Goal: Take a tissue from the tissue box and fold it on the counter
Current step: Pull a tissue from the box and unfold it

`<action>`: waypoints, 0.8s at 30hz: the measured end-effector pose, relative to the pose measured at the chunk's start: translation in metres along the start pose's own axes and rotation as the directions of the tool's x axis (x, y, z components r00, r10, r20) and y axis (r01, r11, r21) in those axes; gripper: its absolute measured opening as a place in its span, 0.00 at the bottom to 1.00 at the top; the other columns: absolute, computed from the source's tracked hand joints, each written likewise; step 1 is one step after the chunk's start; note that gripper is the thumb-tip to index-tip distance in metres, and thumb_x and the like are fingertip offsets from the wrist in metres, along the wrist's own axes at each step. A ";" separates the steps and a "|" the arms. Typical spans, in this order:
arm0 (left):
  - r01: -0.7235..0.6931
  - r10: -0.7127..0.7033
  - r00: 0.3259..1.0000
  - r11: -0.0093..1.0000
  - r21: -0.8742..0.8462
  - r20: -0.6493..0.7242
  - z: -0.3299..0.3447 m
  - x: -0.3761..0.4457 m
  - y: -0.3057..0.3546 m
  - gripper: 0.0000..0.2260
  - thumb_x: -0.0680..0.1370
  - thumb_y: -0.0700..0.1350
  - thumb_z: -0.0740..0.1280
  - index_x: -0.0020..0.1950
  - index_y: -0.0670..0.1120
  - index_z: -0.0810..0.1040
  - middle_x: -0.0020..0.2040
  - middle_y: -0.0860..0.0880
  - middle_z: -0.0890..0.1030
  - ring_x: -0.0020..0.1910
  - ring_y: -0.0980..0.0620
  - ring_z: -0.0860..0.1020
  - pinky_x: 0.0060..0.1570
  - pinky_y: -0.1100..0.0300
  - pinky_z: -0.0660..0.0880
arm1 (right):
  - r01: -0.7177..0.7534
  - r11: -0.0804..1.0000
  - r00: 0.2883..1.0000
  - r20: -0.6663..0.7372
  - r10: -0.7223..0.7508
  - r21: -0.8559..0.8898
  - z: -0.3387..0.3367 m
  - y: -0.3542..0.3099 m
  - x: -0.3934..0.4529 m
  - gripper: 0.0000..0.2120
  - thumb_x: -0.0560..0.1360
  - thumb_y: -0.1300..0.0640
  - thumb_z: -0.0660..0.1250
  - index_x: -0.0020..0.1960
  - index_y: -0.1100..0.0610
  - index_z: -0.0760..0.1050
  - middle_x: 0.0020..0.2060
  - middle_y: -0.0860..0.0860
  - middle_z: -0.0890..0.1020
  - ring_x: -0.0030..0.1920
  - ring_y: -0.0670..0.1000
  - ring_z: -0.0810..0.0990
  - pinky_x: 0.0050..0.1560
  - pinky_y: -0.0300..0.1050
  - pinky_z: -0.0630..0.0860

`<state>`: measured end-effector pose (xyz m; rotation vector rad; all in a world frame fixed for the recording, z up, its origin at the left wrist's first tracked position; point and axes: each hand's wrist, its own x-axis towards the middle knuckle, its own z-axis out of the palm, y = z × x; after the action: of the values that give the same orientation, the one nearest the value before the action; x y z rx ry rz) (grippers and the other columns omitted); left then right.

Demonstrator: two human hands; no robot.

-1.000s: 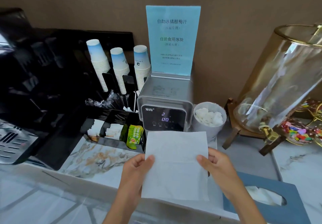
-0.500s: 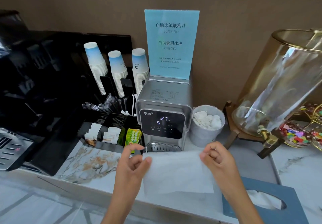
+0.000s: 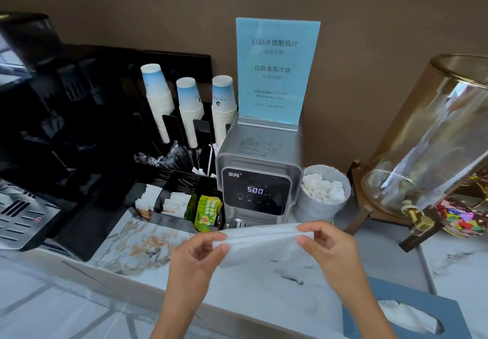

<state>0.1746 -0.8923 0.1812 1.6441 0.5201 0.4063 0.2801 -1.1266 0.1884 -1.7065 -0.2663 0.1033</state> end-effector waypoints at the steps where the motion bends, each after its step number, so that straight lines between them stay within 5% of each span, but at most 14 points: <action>1: -0.011 0.012 1.000 1.000 0.026 -0.015 -0.003 0.000 -0.002 0.09 0.72 0.40 0.76 0.42 0.56 0.87 0.30 0.55 0.79 0.30 0.59 0.74 0.32 0.66 0.73 | 0.014 1.000 1.000 -0.001 -0.014 -0.008 0.004 0.000 0.001 0.13 0.70 0.67 0.75 0.41 0.47 0.84 0.30 0.51 0.75 0.33 0.43 0.71 0.36 0.33 0.70; 10: -0.073 0.090 0.989 0.987 0.141 -0.121 -0.039 -0.009 -0.028 0.12 0.73 0.35 0.74 0.36 0.51 0.82 0.46 0.58 0.82 0.44 0.56 0.80 0.41 0.71 0.73 | 0.059 0.996 0.991 0.123 -0.051 -0.063 0.053 0.008 0.006 0.14 0.70 0.71 0.72 0.33 0.53 0.80 0.42 0.48 0.82 0.42 0.46 0.79 0.44 0.35 0.72; 14: 0.038 -0.015 0.972 0.995 0.094 -0.236 -0.058 -0.017 -0.051 0.11 0.73 0.35 0.75 0.35 0.49 0.81 0.42 0.53 0.85 0.45 0.47 0.81 0.42 0.64 0.74 | -0.052 0.995 0.979 0.191 0.067 -0.084 0.086 0.023 0.006 0.12 0.74 0.66 0.71 0.36 0.51 0.78 0.28 0.44 0.78 0.28 0.42 0.72 0.30 0.32 0.67; 18: 0.064 -0.031 0.966 0.991 0.121 -0.257 -0.079 -0.027 -0.083 0.09 0.73 0.35 0.75 0.36 0.45 0.80 0.62 0.55 0.80 0.64 0.56 0.75 0.60 0.52 0.69 | -0.063 0.983 0.960 0.259 0.106 -0.172 0.120 0.041 0.002 0.12 0.74 0.62 0.70 0.37 0.48 0.76 0.26 0.47 0.74 0.28 0.44 0.67 0.29 0.38 0.63; 21: 0.180 -0.177 0.950 0.984 -0.014 -0.256 -0.092 -0.035 -0.115 0.10 0.73 0.32 0.74 0.34 0.42 0.80 0.46 0.50 0.88 0.48 0.49 0.83 0.49 0.53 0.74 | -0.091 0.970 0.942 0.298 0.157 -0.225 0.138 0.057 -0.005 0.11 0.75 0.62 0.70 0.38 0.47 0.77 0.32 0.56 0.79 0.32 0.48 0.73 0.34 0.44 0.67; 24: 0.286 -0.298 0.907 0.955 -0.084 -0.299 -0.093 -0.045 -0.140 0.10 0.72 0.32 0.75 0.34 0.41 0.79 0.30 0.46 0.85 0.32 0.50 0.79 0.35 0.57 0.73 | -0.118 0.948 0.917 0.333 0.218 -0.297 0.148 0.076 -0.011 0.11 0.75 0.62 0.69 0.37 0.48 0.77 0.33 0.56 0.79 0.32 0.48 0.74 0.35 0.46 0.68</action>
<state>0.0721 -0.8266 0.0564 1.4417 0.9751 0.4487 0.2458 -0.9962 0.0893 -1.9781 -0.4202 0.5374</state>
